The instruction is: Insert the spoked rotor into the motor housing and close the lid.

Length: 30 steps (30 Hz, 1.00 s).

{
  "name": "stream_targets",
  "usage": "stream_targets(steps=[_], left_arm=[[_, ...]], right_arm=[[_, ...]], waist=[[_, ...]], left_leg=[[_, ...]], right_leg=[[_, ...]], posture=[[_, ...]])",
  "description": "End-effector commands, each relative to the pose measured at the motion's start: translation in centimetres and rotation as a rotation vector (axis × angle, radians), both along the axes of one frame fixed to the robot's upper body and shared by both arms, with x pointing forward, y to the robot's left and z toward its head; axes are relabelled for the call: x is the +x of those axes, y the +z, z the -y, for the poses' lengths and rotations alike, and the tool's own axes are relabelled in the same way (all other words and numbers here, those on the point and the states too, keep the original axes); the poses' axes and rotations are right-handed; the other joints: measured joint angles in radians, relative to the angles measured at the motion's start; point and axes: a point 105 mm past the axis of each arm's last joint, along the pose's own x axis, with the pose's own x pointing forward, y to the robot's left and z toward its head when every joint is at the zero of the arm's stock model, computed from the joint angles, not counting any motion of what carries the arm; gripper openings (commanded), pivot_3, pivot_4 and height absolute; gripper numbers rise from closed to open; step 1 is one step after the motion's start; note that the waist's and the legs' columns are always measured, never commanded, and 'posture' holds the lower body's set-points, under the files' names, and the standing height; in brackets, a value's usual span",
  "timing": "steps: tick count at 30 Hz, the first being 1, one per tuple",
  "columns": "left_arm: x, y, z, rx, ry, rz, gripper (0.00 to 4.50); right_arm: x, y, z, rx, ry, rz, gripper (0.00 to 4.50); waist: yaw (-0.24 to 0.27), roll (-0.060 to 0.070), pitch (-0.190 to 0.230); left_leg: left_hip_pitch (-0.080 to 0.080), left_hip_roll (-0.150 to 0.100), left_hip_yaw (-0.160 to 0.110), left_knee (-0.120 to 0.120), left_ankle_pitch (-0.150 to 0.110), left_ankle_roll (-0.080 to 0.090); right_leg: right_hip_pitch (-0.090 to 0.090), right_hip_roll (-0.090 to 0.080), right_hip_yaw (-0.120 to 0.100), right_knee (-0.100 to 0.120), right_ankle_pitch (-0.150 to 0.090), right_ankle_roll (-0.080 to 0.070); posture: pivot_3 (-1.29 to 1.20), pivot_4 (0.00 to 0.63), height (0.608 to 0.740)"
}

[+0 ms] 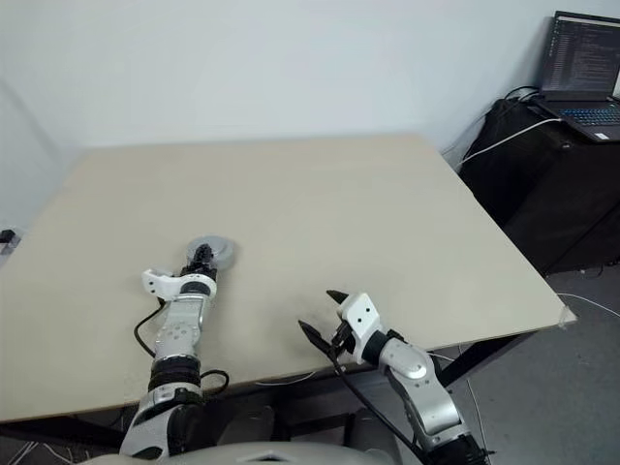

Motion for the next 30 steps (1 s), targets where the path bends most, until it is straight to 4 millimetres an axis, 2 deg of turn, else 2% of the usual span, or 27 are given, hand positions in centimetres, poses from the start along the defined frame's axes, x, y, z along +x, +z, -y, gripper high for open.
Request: stream_targets(steps=[1, 7, 10, 14, 23, 28, 30], left_arm=[[1.7, 2.1, -0.4, 0.069, -0.005, 0.021, 2.09], [1.2, 0.6, -0.9, 0.110, 0.009, -0.092, 2.09], [0.4, -0.3, -1.2, 0.135, 0.013, -0.147, 3.10], [-0.9, -1.1, -1.5, 0.157, 0.009, -0.185, 4.42], [-5.9, -2.1, -2.8, 0.193, -0.010, -0.269, 4.47], [-8.1, -1.4, -1.7, 0.255, -0.155, -0.231, 4.47], [-8.8, -1.0, -1.2, 0.335, -0.233, -0.216, 4.47]], right_arm=[[0.7, 0.9, 0.6, -0.006, -0.023, 0.035, 4.50], [0.6, 1.2, 0.6, -0.010, -0.024, 0.032, 4.50], [0.6, 1.3, 0.5, -0.010, -0.026, 0.030, 4.50], [0.6, 1.4, 0.5, -0.008, -0.029, 0.025, 4.50], [0.7, 1.9, -0.1, 0.017, -0.018, 0.002, 4.50], [1.0, 2.1, -0.1, 0.069, -0.012, -0.049, 4.50], [0.9, 1.9, 0.0, 0.068, -0.014, -0.059, 4.50]], waist=[[0.001, 0.000, 0.000], [-0.001, 0.000, 0.000], [-0.004, 0.001, -0.001], [-0.010, 0.004, -0.004], [-0.030, 0.009, -0.009], [-0.031, 0.011, -0.010], [-0.027, 0.012, -0.011]], left_leg=[[0.000, 0.000, 0.000, 0.000, 0.000, 0.000], [0.007, 0.000, 0.000, 0.000, 0.000, 0.000], [0.014, 0.001, 0.000, -0.001, 0.000, 0.001], [0.015, 0.001, 0.001, -0.001, -0.001, 0.001], [0.018, 0.002, 0.003, -0.004, -0.003, -0.001], [0.019, 0.003, 0.004, -0.004, -0.004, -0.001], [0.019, 0.003, 0.004, -0.004, -0.004, -0.001]], right_leg=[[0.000, 0.000, 0.000, 0.000, 0.000, 0.000], [0.007, 0.000, 0.000, 0.000, 0.000, 0.000], [0.013, -0.001, 0.000, 0.000, 0.000, 0.000], [0.013, -0.003, 0.000, 0.000, 0.000, 0.000], [0.012, -0.002, 0.001, 0.000, -0.001, -0.002], [0.012, -0.003, 0.002, 0.000, -0.001, -0.002], [0.012, -0.003, 0.002, 0.000, -0.001, -0.002]], posture=[[0.00, 0.000, 0.740], [0.00, 0.000, 0.740], [0.00, 0.000, 0.740], [0.00, 0.000, 0.740], [0.00, 0.000, 0.740], [0.00, 0.000, 0.740], [0.00, 0.000, 0.740]])
